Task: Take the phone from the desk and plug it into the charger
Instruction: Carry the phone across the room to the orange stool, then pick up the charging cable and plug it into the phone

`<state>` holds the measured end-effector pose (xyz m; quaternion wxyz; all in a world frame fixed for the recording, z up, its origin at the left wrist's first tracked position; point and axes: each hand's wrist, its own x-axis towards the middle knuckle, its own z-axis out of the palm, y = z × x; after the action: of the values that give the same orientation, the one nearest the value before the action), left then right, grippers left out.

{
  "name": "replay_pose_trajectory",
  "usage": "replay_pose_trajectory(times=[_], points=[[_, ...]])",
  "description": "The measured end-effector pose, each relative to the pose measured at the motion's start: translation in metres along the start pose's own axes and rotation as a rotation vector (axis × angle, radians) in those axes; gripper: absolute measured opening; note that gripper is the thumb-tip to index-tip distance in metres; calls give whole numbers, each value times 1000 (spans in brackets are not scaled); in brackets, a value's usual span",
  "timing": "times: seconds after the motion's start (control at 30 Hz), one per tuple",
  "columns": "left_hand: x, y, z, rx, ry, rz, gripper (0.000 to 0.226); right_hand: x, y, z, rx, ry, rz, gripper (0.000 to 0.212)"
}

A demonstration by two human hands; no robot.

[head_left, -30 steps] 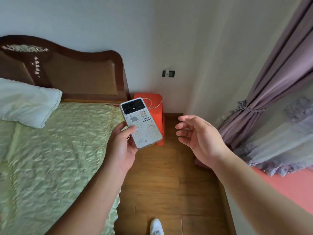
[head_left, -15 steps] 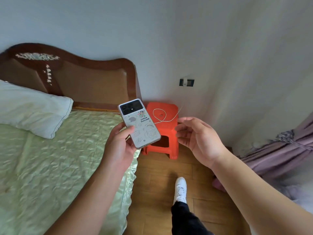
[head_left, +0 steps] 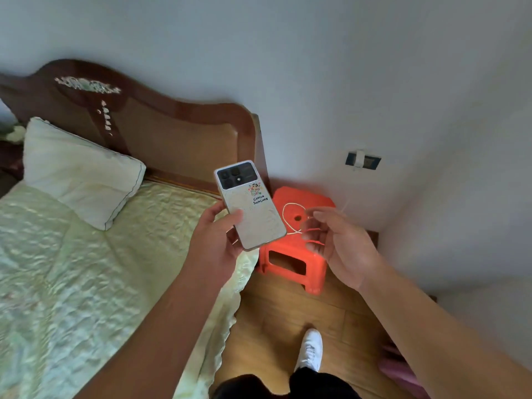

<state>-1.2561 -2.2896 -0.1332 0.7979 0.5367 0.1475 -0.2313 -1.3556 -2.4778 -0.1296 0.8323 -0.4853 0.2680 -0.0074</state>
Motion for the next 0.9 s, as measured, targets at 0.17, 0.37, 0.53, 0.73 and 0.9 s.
replay_pose_trajectory(times=[0.17, 0.37, 0.53, 0.73, 0.9], points=[[33, 14, 5, -10, 49, 18, 29, 36, -6, 8, 14, 0, 64, 16], [72, 18, 4, -10, 49, -4, 28, 70, 0, 10, 32, 7, 31, 19], [116, -1, -5, -3, 44, -18, 29, 116, 25, 5, 43, 33, 50, 19], [188, -58, -35, -20, 71, -58, 33, 184, 84, -19, 46, 69, 45, 19], [263, -125, -68, -36, 69, -47, 36, 256, 150, -45, 27, 77, 24, 16]])
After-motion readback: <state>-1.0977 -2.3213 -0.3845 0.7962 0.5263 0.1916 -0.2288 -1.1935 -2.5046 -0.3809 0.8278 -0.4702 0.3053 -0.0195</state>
